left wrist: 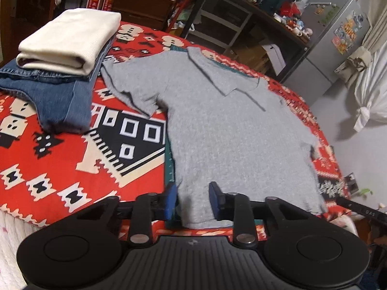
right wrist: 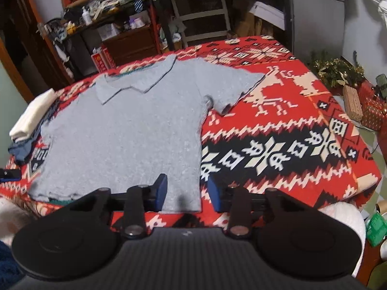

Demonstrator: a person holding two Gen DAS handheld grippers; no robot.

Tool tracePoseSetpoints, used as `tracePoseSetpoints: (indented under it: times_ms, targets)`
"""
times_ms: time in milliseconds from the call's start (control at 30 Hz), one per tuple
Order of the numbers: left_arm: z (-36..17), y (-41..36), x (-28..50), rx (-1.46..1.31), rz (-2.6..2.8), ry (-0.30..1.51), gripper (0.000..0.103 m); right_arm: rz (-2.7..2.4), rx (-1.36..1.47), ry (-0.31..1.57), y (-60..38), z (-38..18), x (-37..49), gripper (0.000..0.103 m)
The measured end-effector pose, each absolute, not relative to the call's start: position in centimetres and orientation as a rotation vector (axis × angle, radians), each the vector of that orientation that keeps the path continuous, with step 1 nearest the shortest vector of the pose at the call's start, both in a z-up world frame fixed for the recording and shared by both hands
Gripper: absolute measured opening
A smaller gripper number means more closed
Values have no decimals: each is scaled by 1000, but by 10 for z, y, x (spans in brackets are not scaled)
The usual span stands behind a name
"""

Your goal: Fold clothes

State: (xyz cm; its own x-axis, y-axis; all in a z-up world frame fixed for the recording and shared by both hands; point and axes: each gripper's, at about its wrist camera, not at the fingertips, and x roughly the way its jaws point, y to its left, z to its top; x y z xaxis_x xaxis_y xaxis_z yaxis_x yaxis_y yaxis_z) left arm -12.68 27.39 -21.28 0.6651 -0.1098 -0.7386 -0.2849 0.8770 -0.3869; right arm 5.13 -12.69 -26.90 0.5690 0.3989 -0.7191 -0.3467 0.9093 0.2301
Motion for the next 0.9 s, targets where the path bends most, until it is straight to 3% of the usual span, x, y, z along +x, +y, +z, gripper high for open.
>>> tracePoseSetpoints:
  times_ms: [167,433,500,900]
  targets:
    - [-229,277,-128,-534,118,870,13,415,72,864,-126,-280,48,35]
    - [-234,259,-121,-428,105,928,12,387,94,880,-131,-288,49,35]
    - [-236,251,-119,-369,112,955,4,392,80,884,-129,-289,48,35]
    - [-235,249,-123,-343,119,1000,3,388,59,899,-126,-291,50,35]
